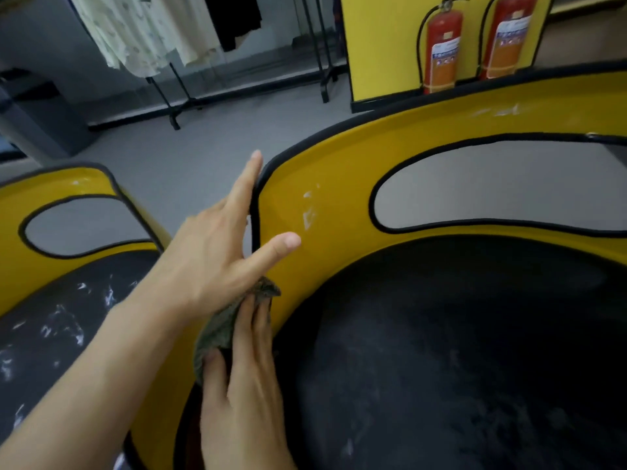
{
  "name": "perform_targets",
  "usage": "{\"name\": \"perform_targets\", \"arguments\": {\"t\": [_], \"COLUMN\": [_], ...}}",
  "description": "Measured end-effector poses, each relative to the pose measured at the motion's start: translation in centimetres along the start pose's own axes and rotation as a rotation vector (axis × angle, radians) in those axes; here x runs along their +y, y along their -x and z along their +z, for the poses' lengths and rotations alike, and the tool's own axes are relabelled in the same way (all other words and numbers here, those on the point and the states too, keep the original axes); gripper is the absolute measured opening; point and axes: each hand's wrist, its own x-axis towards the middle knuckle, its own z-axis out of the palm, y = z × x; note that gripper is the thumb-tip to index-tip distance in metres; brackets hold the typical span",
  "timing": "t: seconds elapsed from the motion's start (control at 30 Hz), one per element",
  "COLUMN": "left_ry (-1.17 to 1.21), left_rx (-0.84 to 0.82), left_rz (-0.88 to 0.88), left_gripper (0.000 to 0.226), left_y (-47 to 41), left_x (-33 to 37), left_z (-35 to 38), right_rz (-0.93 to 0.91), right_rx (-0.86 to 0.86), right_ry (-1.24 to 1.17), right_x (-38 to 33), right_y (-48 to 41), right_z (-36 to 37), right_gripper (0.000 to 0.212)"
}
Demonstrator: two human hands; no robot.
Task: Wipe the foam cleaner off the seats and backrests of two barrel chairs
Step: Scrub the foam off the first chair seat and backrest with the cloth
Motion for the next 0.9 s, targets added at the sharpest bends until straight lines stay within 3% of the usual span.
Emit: {"name": "perform_targets", "arguments": {"t": [0.13,0.27,0.37,0.47,0.7,0.9], "left_ry": [-0.066,-0.005,0.011,-0.087,-0.157,-0.082], "left_rx": [-0.006,-0.027,-0.071,-0.112,-0.080,-0.137], "left_rz": [0.174,0.230,0.235,0.250,0.362,0.361], "left_gripper": [0.102,0.103,0.105,0.113,0.118,0.110], "left_y": [-2.6,-4.0,-4.5,-4.5,-5.8,-5.8], "left_x": [-0.2,0.1,0.1,-0.1,-0.8,-1.4], "left_z": [-0.7,-1.3,-1.7,-1.9,-2.3,-1.9], "right_rz": [-0.062,-0.217,-0.110,0.033,-0.125,-0.081], "right_rx": [0.097,0.253,0.211,0.154,0.435,0.356], "right_ry": [-0.027,-0.131,-0.102,-0.148,0.192,0.144], "right_x": [-1.0,-2.1,-1.6,-0.6,0.0,0.5], "right_y": [-3.0,-5.7,-4.1,-3.2,-9.4,-6.8], "right_z": [-1.0,-2.0,-0.2,0.3,-5.0,-2.6], "right_gripper": [0.078,0.069,0.073,0.062,0.063,0.061]}}
